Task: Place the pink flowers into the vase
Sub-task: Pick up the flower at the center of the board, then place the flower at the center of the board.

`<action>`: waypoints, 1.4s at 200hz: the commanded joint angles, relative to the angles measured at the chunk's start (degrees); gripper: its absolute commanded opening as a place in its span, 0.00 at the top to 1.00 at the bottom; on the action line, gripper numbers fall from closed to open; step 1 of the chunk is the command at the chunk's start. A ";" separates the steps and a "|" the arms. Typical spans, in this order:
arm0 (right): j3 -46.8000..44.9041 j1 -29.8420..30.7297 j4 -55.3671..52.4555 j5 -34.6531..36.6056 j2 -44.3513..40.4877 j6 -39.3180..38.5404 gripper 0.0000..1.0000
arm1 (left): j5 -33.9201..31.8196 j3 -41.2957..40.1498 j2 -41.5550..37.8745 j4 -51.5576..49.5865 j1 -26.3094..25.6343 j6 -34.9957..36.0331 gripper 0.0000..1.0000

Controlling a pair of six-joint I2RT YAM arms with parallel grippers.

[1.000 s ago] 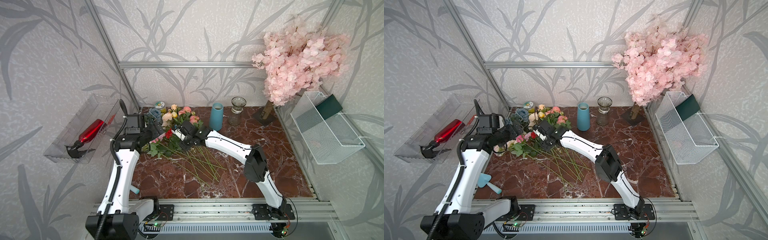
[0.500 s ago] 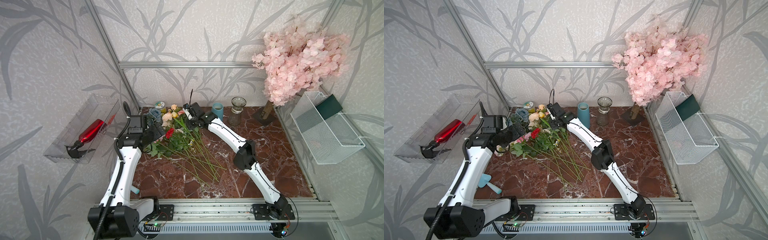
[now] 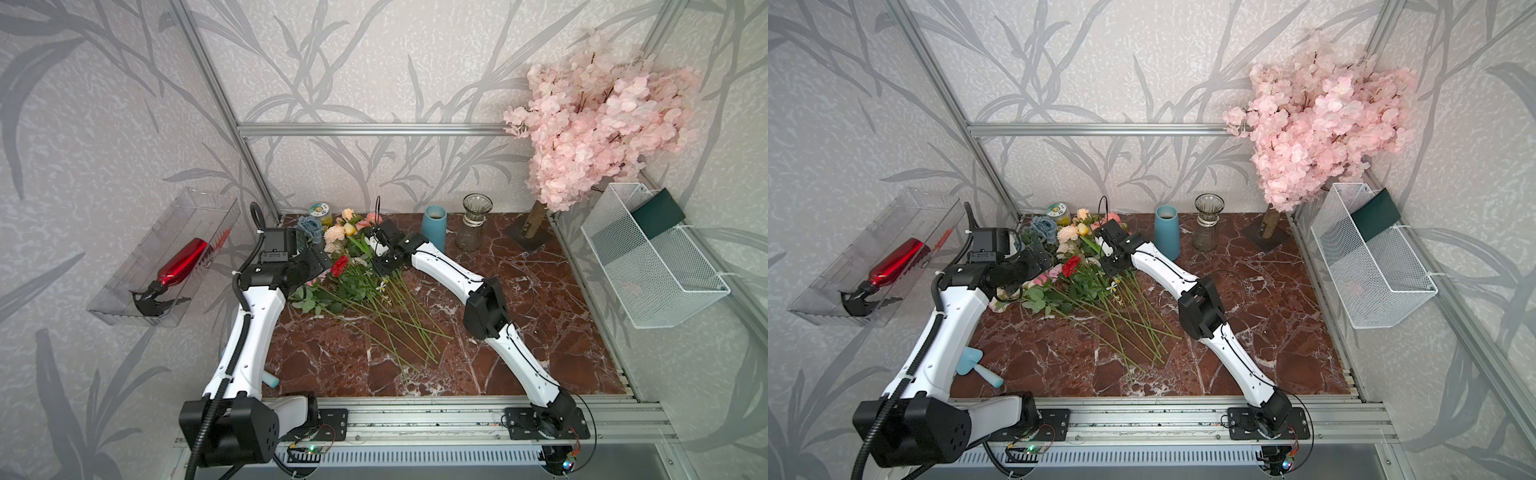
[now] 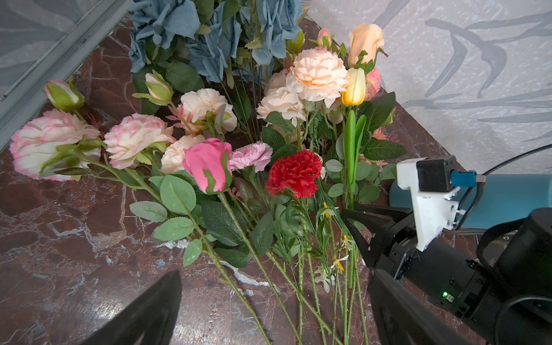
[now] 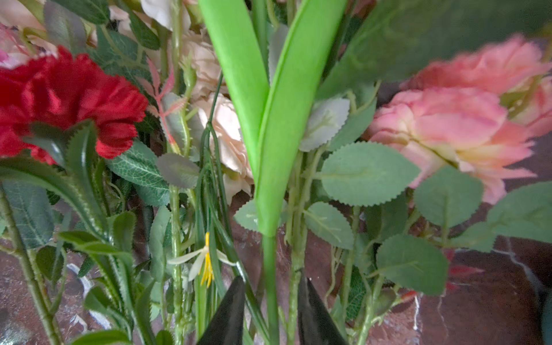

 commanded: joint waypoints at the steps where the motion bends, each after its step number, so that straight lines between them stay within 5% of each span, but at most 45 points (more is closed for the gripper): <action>1: 1.94 0.00 -0.87 -0.39 0.43 -0.68 0.77 | -0.91 0.50 0.08 0.47 -0.03 0.27 0.02; 41: 1.23 0.00 -0.94 -1.51 -0.99 -1.65 1.00 | -1.07 0.42 -0.10 0.34 -0.01 0.38 0.02; 85: -3.63 0.00 -0.93 -0.12 -7.63 -1.66 1.00 | -1.03 0.77 -0.61 0.12 -0.04 0.26 0.02; 145: -29.54 4.78 9.76 -2.92 -28.59 -2.30 1.00 | -0.19 -0.11 -1.25 0.80 -0.04 -0.12 0.02; 240: -29.99 14.50 4.46 -3.81 -20.86 0.91 1.00 | -2.36 0.59 -3.44 -0.55 -0.04 -0.23 0.02; 280: -28.58 14.03 4.23 -0.25 -21.73 -0.05 0.60 | -2.56 0.33 -3.88 -0.65 -0.03 0.05 0.02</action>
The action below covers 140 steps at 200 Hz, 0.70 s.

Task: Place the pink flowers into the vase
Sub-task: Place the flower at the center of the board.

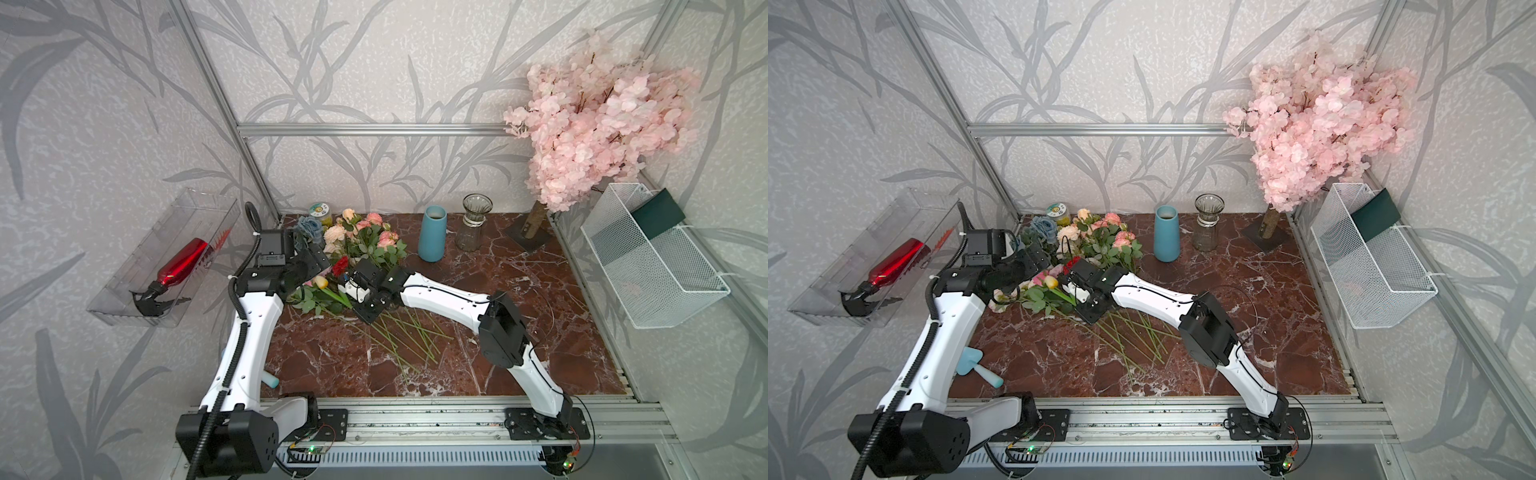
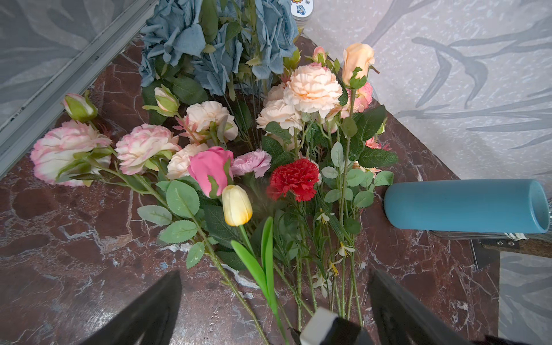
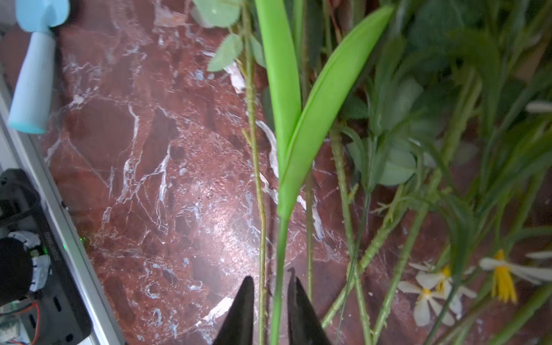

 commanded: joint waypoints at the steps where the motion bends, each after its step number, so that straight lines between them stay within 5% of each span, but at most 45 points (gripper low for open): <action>1: 1.27 -0.71 -0.40 2.74 -2.17 -0.71 0.59 | -1.29 0.33 -1.35 -0.62 -0.03 0.08 0.02; 24: 3.42 -2.60 0.76 4.63 -4.36 -1.19 0.56 | -1.13 0.24 -1.17 -0.55 -0.06 -0.02 0.02; 47: 4.83 -6.49 4.33 6.89 -4.54 -1.21 0.63 | -0.89 0.22 -0.93 -0.27 -0.03 0.05 0.02; 84: 26.53 -14.10 -5.64 1.95 9.80 2.11 0.81 | 0.19 -0.03 0.13 0.36 -0.07 -0.15 0.02; 111: 39.16 -15.52 -8.86 -0.58 18.57 2.85 0.77 | -0.20 0.21 0.83 0.28 -0.01 0.18 0.02; 140: 41.84 -16.15 -7.70 -3.59 22.07 3.84 0.75 | -0.41 0.17 1.38 0.26 0.00 0.28 0.02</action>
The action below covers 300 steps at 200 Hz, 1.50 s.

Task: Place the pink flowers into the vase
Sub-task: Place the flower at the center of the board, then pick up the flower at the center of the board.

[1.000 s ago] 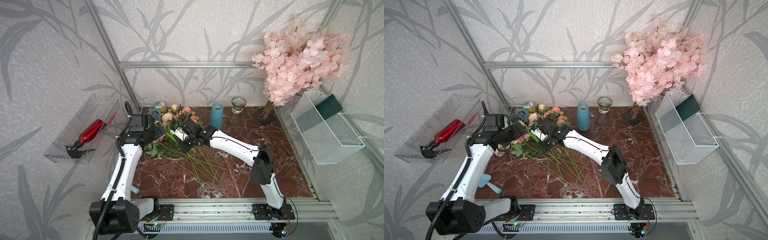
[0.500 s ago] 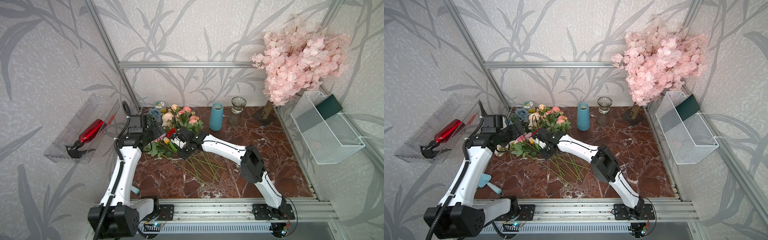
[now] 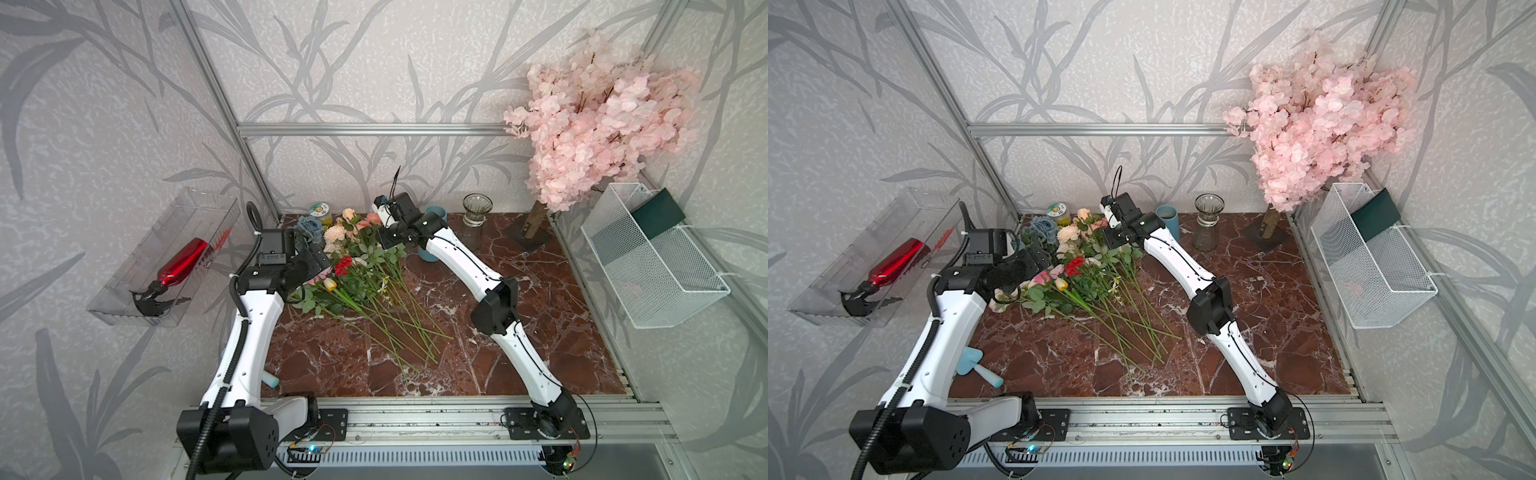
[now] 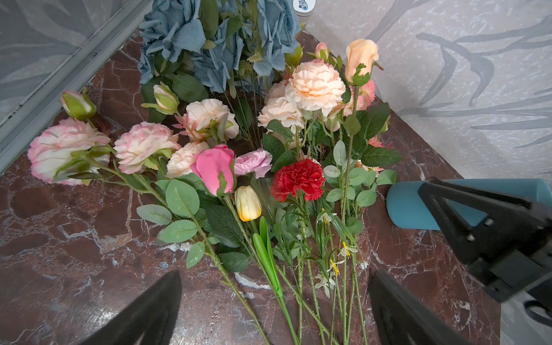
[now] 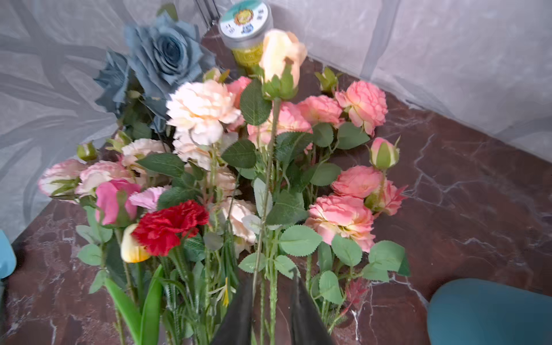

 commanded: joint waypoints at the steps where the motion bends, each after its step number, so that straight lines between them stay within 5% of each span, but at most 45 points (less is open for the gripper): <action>1: 1.36 1.62 -3.77 -4.28 3.66 1.50 0.75 | -0.61 0.16 0.42 0.22 0.03 0.21 0.02; 94: -8.48 1.46 3.73 -8.95 1.69 3.43 0.68 | -0.07 -0.46 1.43 0.72 0.03 0.29 0.02; 221: -7.12 1.13 4.14 -7.20 3.06 1.75 0.96 | -0.43 -0.28 1.68 0.51 0.03 0.56 0.02; 300: -5.20 0.55 3.41 -8.68 5.42 2.31 0.88 | -1.07 -0.20 2.10 0.27 0.03 0.82 0.02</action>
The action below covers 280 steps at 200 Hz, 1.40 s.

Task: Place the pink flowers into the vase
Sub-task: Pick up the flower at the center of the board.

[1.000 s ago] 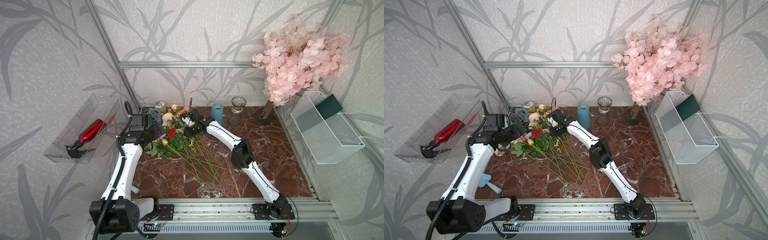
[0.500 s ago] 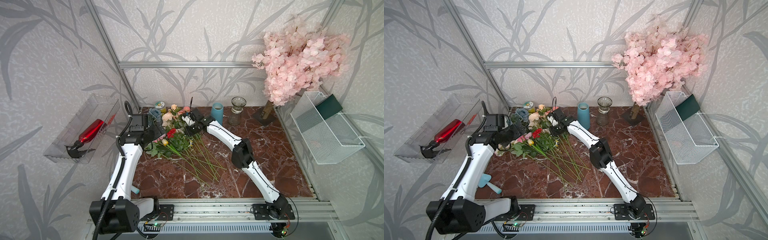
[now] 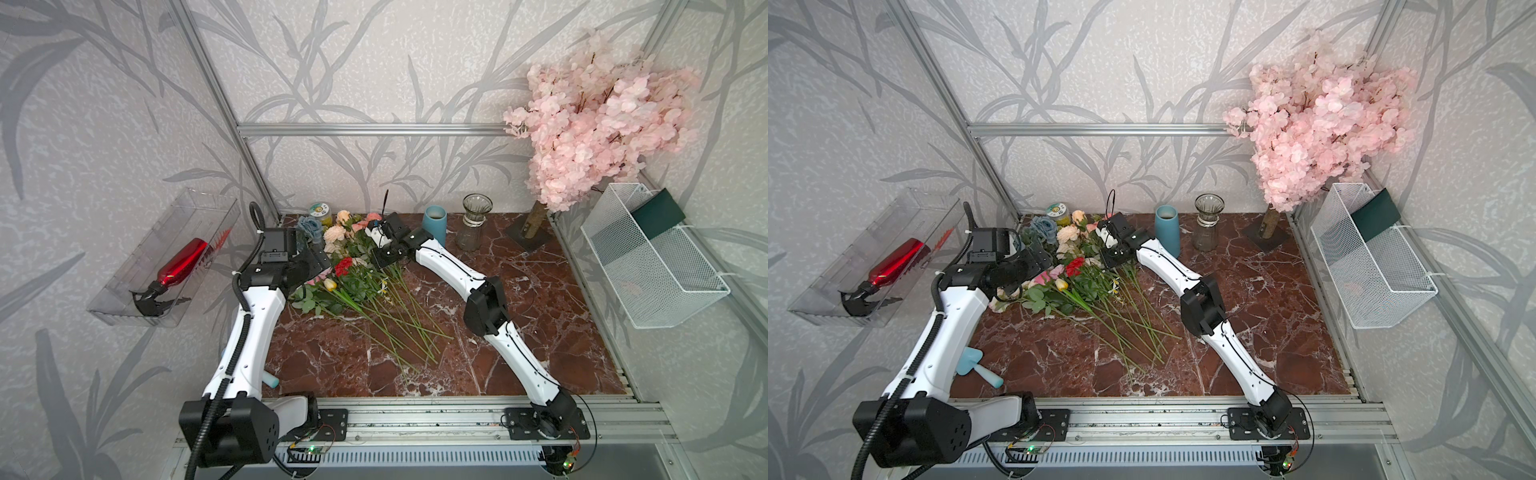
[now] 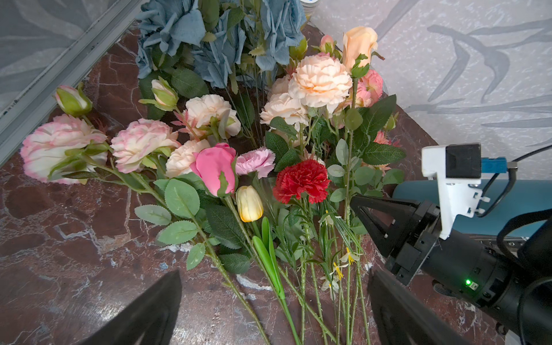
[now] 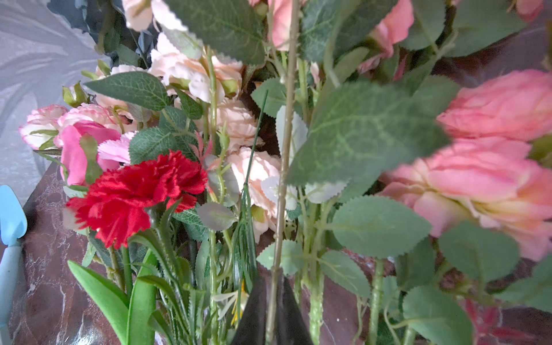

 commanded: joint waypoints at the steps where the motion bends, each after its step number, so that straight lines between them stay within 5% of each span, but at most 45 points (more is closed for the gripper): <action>1: 1.20 -0.19 -0.13 -0.84 1.75 -0.02 0.88 | -1.04 -0.18 0.48 -0.08 0.04 0.71 0.02; 106: 0.81 0.08 0.21 -2.27 2.71 -0.08 0.83 | -1.42 -0.26 0.97 0.04 0.05 0.77 0.02; 162: 1.17 0.08 0.35 -2.29 2.44 -0.01 0.98 | -1.63 -0.11 0.93 -0.02 0.03 0.82 0.02; 280: -9.15 2.70 2.41 16.69 -20.39 -12.74 1.00 | -1.29 0.43 -2.45 -0.82 0.04 -0.25 0.02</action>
